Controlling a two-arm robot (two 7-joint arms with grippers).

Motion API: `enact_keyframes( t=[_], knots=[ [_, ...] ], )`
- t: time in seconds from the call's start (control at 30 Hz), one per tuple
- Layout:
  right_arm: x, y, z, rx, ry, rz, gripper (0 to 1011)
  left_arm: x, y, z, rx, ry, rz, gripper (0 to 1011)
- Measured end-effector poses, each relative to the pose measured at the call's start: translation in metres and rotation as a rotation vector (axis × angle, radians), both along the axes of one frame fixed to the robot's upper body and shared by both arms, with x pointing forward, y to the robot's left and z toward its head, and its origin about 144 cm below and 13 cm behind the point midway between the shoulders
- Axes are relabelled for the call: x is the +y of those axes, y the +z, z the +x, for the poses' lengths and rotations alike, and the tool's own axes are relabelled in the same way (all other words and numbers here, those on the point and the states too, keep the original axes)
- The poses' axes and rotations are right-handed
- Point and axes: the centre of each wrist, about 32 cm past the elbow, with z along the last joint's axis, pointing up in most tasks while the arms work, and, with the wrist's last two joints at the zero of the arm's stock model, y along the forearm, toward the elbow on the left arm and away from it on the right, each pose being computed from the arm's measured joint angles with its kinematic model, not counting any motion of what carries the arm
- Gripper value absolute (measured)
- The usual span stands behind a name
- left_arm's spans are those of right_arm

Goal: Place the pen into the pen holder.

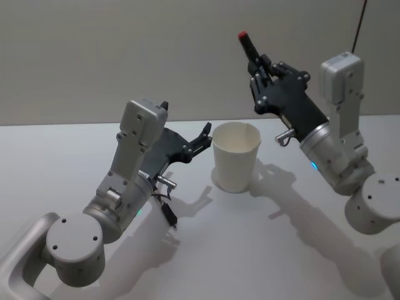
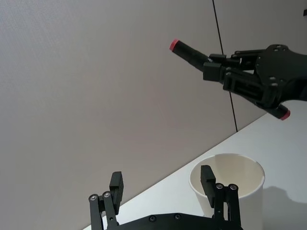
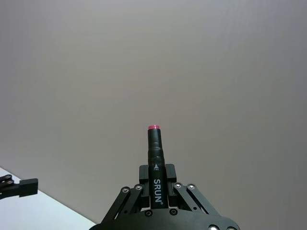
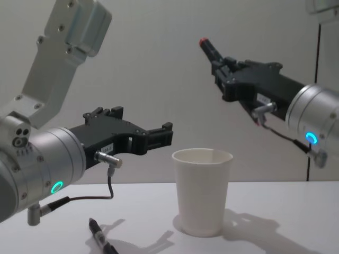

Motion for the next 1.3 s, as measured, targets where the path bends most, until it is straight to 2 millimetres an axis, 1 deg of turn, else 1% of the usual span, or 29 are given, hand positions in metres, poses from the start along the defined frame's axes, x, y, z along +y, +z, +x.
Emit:
enact_keyframes(
  t=[0.47,0.9,1.3],
  knots=[
    [0.011,-0.019,0.013,-0.014,0.073,0.021,189,0.0,0.0,0.0,0.0,0.0,0.0,1001],
    [0.02,-0.026,0.023,-0.018,0.106,0.033,189,0.0,0.0,0.0,0.0,0.0,0.0,1001],
    [0.026,-0.033,0.028,0.001,0.129,0.035,189,0.0,0.0,0.0,0.0,0.0,0.0,1001]
  ],
)
